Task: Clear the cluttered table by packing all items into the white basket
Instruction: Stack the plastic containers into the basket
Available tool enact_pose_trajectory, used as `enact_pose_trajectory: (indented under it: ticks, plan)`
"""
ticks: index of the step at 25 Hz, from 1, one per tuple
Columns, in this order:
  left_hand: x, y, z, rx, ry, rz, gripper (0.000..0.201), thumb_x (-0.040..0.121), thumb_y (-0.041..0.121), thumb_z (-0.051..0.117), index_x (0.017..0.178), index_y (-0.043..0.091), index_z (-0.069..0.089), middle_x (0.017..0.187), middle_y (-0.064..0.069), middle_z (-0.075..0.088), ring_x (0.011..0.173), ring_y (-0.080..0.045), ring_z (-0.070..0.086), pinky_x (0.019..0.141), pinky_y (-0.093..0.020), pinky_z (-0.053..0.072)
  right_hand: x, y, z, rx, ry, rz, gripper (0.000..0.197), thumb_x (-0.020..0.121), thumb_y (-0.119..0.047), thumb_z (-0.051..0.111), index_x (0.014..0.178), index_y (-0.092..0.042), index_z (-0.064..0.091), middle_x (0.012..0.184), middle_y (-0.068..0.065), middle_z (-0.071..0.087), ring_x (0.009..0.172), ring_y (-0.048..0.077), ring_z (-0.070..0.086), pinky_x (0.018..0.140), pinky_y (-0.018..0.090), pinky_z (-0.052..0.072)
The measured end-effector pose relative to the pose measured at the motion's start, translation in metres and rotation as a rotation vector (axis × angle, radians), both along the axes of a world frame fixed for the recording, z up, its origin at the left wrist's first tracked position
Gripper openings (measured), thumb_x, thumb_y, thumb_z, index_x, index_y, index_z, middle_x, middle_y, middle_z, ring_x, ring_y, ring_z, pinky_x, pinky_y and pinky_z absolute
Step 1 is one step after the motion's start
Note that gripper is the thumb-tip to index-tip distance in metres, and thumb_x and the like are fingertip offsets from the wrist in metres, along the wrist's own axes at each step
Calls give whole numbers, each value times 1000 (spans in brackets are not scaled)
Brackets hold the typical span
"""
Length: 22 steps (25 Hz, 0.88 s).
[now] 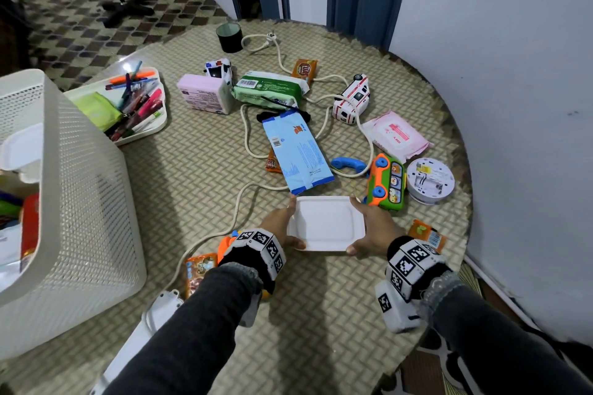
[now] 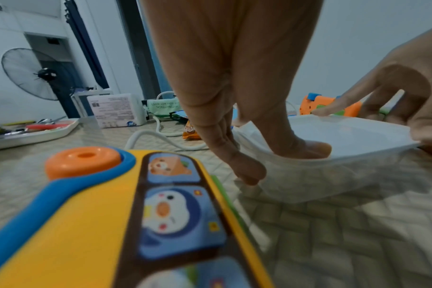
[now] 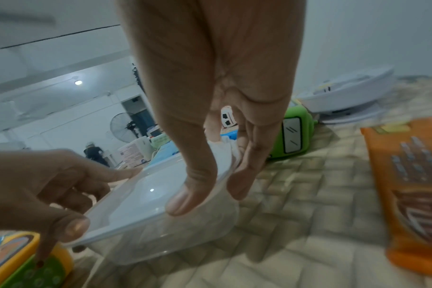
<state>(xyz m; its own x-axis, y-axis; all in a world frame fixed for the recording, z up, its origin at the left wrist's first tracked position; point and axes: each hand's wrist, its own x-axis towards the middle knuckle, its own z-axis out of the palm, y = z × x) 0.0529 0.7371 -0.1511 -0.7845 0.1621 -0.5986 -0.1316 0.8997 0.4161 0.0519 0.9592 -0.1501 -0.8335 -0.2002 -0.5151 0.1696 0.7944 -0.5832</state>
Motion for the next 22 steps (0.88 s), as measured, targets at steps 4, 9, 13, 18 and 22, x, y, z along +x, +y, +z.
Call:
enact_pose_trajectory:
  ticks: [4, 9, 13, 18, 22]
  plan:
    - [8, 0, 6, 92, 49, 58, 108, 74, 19, 80, 152, 13, 4, 141, -16, 44, 130, -30, 41, 105, -34, 35, 7, 1, -4, -153, -38, -104, 112, 62, 1, 83, 152, -19, 19, 142, 5, 41, 128, 24, 42, 81, 26, 48]
    - [33, -4, 21, 349, 219, 241, 100, 67, 11, 84, 146, 16, 22, 120, -6, 56, 112, -25, 53, 79, -21, 43, 12, -8, -5, -454, 98, -454, 65, 83, 4, 62, 142, -8, 37, 129, 3, 51, 123, 22, 48, 103, 36, 40]
    - [47, -13, 42, 431, 320, 378, 75, 69, 31, 84, 124, 14, 36, 99, 3, 56, 90, -16, 56, 63, -16, 45, 6, -20, 14, -386, 337, -468, 40, 92, 3, 52, 130, -4, 50, 123, 10, 57, 111, 21, 52, 91, 31, 42]
    - [45, -25, 60, 584, 280, 437, 44, 80, 42, 72, 112, 25, 48, 108, 0, 59, 94, -15, 60, 76, -32, 53, 0, -34, 43, -452, 372, -133, 40, 90, 9, 51, 122, -15, 59, 121, 8, 60, 114, 20, 54, 89, 31, 44]
    - [54, -26, 56, 684, 280, 461, 29, 88, 41, 63, 112, 35, 49, 107, -1, 65, 96, -15, 64, 77, -34, 56, 1, -50, 53, -510, 400, -150, 37, 93, 2, 52, 118, -25, 57, 106, 3, 62, 101, 19, 59, 80, 24, 47]
